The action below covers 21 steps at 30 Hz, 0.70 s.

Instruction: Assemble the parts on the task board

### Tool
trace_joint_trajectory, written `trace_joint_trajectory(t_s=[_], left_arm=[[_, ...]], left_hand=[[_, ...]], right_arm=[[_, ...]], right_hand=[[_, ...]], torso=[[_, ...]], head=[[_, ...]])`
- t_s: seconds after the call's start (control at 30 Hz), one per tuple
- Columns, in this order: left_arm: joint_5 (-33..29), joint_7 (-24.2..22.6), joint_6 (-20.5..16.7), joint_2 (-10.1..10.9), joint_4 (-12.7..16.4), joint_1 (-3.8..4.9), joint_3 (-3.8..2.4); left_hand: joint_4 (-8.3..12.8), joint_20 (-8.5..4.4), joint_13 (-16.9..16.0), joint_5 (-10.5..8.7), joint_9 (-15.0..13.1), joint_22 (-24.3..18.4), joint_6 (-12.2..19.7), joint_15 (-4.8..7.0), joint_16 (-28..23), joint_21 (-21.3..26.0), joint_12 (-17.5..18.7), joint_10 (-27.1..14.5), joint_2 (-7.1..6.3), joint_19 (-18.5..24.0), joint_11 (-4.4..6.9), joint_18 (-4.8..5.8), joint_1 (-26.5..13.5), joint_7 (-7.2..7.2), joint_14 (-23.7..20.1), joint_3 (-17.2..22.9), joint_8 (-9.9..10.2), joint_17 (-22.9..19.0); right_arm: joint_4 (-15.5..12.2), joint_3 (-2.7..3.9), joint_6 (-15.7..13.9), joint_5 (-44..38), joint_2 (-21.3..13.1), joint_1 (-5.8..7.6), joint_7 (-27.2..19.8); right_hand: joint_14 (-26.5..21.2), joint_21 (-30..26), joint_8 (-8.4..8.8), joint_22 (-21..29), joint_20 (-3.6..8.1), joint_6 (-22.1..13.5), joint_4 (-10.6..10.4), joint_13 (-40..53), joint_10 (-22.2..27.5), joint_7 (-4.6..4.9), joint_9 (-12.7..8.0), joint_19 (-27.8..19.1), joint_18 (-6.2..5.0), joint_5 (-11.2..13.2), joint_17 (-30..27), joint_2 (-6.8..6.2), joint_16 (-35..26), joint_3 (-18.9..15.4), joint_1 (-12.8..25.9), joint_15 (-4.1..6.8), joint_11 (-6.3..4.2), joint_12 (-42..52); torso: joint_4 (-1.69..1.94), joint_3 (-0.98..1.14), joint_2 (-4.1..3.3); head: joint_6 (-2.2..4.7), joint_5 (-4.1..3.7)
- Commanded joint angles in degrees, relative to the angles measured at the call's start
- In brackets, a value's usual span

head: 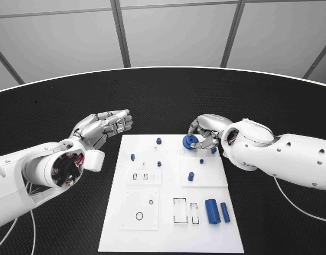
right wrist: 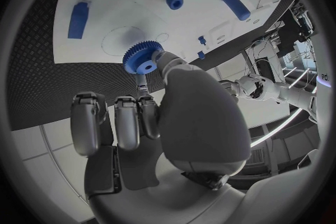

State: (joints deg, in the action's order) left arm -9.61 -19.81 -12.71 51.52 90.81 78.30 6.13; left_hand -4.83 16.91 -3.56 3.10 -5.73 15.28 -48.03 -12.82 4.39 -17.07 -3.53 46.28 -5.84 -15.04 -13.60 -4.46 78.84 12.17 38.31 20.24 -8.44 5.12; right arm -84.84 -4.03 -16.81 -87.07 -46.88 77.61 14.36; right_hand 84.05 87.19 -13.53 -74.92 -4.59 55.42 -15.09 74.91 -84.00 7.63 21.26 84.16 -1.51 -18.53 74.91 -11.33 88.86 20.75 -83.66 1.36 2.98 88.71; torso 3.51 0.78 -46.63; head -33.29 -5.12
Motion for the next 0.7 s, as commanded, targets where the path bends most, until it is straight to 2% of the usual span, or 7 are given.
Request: trace_joint_trajectory(t_s=[0.03,0.17,0.33,0.53,0.57,0.7], left_arm=[[0.0,0.02,0.03,-0.14,-0.14,0.0,0.0],[0.0,0.03,0.08,-0.45,-0.42,0.0,0.0],[0.0,0.05,0.16,-0.78,-0.7,-0.01,0.0],[0.0,0.08,0.19,-1.1,-1.06,-0.01,0.0],[0.0,0.08,0.19,-1.13,-1.09,-0.01,0.0],[0.0,0.09,0.14,-1.21,-1.13,-0.01,0.0]], left_hand=[[0.21,-0.06,0.01,-0.19,0.14,-3.5,-0.33,0.14,-0.34,3.86,-0.09,0.28,0.63,-2.1,-0.12,0.16,0.0,3.55,0.41,-0.25,0.3,-0.13],[0.21,-0.06,0.01,-0.19,0.14,-3.5,-0.33,0.14,-0.34,3.86,-0.09,0.28,0.63,-2.1,-0.12,0.16,0.0,3.55,0.41,-0.25,0.3,-0.13],[0.21,-0.06,0.01,-0.19,0.14,-3.5,-0.33,0.14,-0.34,3.86,-0.09,0.28,0.63,-2.1,-0.12,0.16,0.0,3.55,0.41,-0.25,0.3,-0.13],[0.21,-0.07,0.01,-0.18,0.16,-3.74,-0.35,0.15,-0.32,4.04,-0.09,0.29,0.63,-2.41,-0.12,0.14,0.0,3.54,0.52,-0.23,0.33,-0.13],[0.21,-0.07,0.01,-0.18,0.16,-3.74,-0.35,0.15,-0.32,4.04,-0.09,0.29,0.63,-2.41,-0.12,0.14,0.0,3.54,0.52,-0.23,0.33,-0.13],[0.22,-0.07,0.01,-0.18,0.16,-3.83,-0.36,0.15,-0.3,4.1,-0.1,0.31,0.63,-2.55,-0.12,0.13,0.01,3.54,0.6,-0.22,0.33,-0.12]], right_arm=[[-1.57,0.03,-0.63,-0.85,-0.2,0.01,0.14],[-3.45,0.08,-1.47,-2.38,0.22,0.02,0.33],[-4.28,0.12,-1.87,-3.63,2.09,0.02,0.46],[-3.01,0.15,-1.61,-4.1,5.79,0.02,0.49],[-2.7,0.15,-1.55,-4.12,6.3,0.02,0.49],[-1.13,0.15,-1.2,-4.19,8.51,0.02,0.39]], right_hand=[[5.42,0.28,-0.64,-11.77,0.42,1.43,0.08,14.27,-5.22,-0.55,0.29,4.37,0.62,-0.39,12.46,0.24,0.3,0.54,0.89,0.4,-0.61,0.24],[5.44,0.3,-0.67,-11.81,0.46,1.49,0.26,14.28,-5.23,-0.59,0.3,4.38,0.63,-0.81,12.56,0.11,0.33,1.19,1.13,0.45,-0.66,0.25],[5.45,0.31,-0.68,-11.81,0.47,1.51,0.3,14.32,-5.27,-0.59,0.31,4.38,0.63,-0.93,12.59,0.04,0.34,1.39,1.28,0.46,-0.66,0.31],[5.44,0.26,-0.71,-11.76,0.48,1.55,0.38,14.3,-5.25,-0.61,0.32,4.36,0.61,-1.03,12.57,0.06,0.33,1.64,1.34,0.47,-0.68,0.28],[5.44,0.22,-0.7,-11.71,0.49,1.53,0.42,14.25,-5.21,-0.61,0.32,4.33,0.6,-1.06,12.57,0.08,0.33,1.79,1.38,0.47,-0.69,0.22],[5.46,0.19,-0.62,-11.68,0.5,1.38,0.47,14.2,-5.16,-0.55,0.3,4.32,0.59,-1.06,12.64,0.03,0.36,2.04,1.57,0.46,-0.66,0.15]], torso=[[-0.05,-0.11,0.09],[0.01,-0.14,0.13],[0.17,-0.18,0.06],[0.42,-0.31,-0.01],[0.35,-0.25,-0.03],[0.36,-0.32,-0.14]], head=[[0.05,-0.02],[0.08,-0.07],[0.4,-0.09],[0.54,0.06],[0.54,0.14],[0.59,0.32]])
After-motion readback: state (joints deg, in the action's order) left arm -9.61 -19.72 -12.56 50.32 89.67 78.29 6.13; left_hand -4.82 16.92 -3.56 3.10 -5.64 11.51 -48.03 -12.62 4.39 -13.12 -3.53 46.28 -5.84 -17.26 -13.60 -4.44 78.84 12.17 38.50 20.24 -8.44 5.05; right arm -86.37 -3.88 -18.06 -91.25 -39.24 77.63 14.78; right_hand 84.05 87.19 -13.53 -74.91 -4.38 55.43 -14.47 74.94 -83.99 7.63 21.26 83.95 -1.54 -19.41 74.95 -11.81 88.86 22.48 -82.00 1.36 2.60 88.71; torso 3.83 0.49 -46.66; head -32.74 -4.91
